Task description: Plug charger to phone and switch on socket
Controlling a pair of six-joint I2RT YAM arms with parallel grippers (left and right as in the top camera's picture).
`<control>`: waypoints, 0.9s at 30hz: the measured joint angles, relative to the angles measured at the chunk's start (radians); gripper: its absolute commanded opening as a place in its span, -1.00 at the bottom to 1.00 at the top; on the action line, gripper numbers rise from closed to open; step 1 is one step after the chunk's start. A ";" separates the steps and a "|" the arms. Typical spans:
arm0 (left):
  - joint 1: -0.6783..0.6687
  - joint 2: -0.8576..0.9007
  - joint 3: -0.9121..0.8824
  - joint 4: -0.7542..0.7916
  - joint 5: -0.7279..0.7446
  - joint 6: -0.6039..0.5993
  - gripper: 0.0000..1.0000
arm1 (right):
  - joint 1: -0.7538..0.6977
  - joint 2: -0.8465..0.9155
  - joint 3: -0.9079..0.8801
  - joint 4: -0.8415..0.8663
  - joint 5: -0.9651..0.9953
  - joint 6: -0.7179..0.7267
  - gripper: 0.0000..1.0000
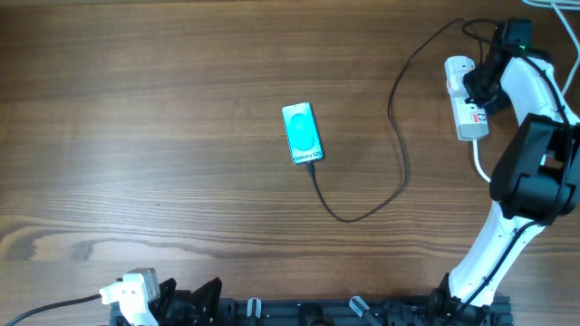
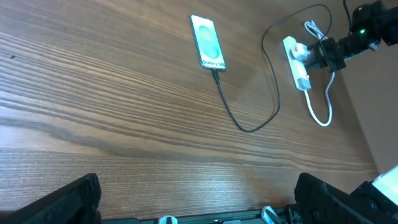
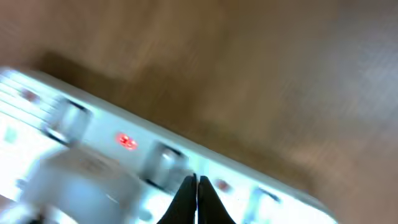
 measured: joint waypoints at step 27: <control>0.000 -0.001 0.000 0.000 0.000 0.000 1.00 | -0.008 -1.966 -0.003 -0.795 -0.069 -0.267 0.99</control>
